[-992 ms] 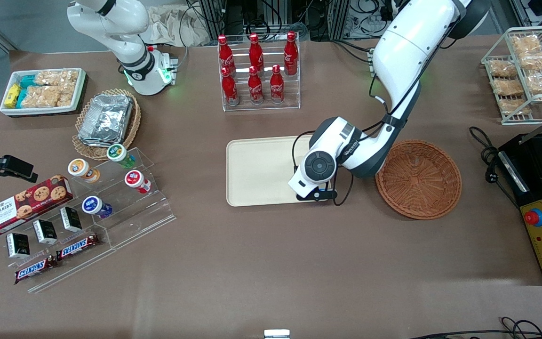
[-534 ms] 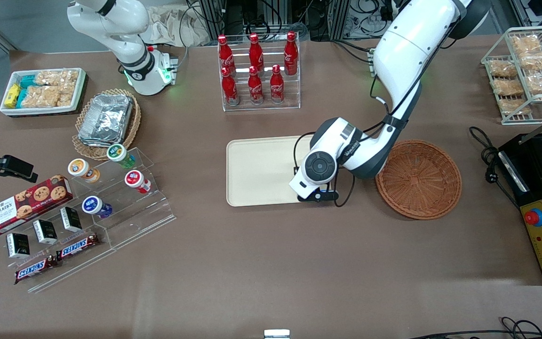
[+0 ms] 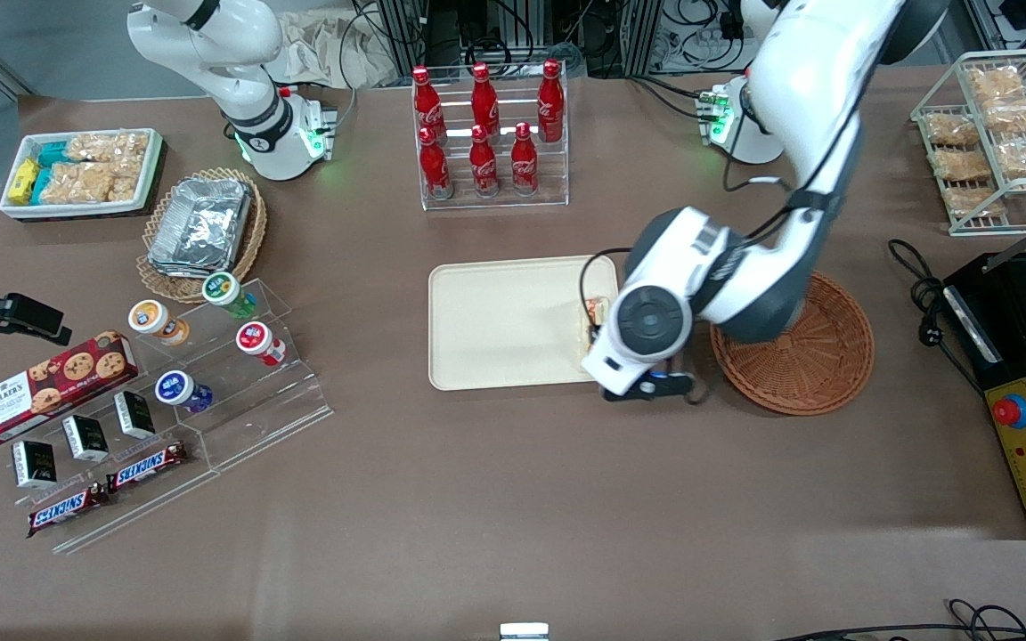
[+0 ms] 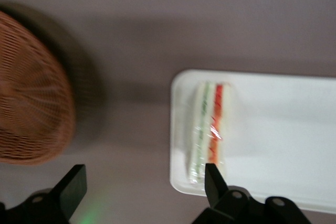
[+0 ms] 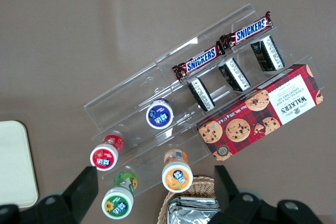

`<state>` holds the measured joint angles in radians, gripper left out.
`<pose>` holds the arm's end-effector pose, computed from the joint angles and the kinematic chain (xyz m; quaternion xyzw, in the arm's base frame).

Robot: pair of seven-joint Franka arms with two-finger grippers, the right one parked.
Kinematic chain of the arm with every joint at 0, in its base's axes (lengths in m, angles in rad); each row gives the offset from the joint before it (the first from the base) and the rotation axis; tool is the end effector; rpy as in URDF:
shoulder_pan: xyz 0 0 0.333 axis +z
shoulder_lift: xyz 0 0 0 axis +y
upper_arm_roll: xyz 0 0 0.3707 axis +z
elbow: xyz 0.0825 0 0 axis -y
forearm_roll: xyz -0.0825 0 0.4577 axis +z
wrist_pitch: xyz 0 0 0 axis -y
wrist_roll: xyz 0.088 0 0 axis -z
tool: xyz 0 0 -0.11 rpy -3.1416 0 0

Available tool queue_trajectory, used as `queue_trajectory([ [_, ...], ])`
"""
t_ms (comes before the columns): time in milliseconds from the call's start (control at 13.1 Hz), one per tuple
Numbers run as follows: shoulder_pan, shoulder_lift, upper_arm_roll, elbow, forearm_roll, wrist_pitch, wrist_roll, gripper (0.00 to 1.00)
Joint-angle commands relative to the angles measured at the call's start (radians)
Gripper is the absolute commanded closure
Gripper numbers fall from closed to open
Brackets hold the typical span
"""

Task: Place sandwich from basket to tray

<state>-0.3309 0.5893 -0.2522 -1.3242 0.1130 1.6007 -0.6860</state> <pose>0.6814 -0.3855 0.3974 -0.9877 -0.0509 0.1279 0.0740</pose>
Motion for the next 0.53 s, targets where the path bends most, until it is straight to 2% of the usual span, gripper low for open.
queue_trajectory([
  [0, 0.044, -0.055, -0.004, 0.017, 0.072, -0.024, 0.029, 0.0],
  [153, 0.094, -0.101, -0.005, 0.032, 0.121, -0.027, 0.095, 0.0],
  [458, 0.217, -0.195, -0.005, 0.034, 0.122, -0.073, 0.325, 0.0],
])
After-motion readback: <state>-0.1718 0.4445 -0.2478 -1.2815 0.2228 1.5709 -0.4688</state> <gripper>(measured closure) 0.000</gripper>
